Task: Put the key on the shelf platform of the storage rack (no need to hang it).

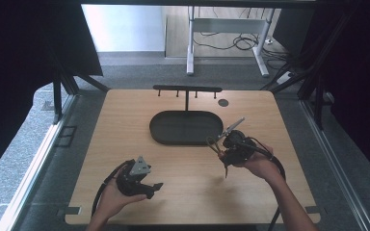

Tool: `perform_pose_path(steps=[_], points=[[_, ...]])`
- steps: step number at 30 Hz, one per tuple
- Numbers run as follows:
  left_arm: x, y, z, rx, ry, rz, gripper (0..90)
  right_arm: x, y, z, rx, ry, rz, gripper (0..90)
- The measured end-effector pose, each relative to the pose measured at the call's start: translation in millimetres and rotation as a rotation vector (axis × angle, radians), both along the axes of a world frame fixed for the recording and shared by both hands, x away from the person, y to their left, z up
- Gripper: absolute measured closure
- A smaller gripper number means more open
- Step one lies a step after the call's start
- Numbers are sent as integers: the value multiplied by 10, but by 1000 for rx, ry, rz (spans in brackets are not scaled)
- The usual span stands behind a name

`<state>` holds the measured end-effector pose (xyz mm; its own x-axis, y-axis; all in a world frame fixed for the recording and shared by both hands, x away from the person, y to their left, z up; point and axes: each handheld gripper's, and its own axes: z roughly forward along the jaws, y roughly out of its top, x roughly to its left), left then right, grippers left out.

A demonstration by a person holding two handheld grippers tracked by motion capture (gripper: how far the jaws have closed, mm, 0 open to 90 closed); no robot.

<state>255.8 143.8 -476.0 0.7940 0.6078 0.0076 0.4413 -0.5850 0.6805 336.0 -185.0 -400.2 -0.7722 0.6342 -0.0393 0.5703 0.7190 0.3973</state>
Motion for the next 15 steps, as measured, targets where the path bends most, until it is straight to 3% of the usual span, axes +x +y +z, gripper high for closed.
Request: perform_pose_path(steps=[15], points=[[14,-19,-34,13,12,-5,255,191,66,26,-20,15,0,668]])
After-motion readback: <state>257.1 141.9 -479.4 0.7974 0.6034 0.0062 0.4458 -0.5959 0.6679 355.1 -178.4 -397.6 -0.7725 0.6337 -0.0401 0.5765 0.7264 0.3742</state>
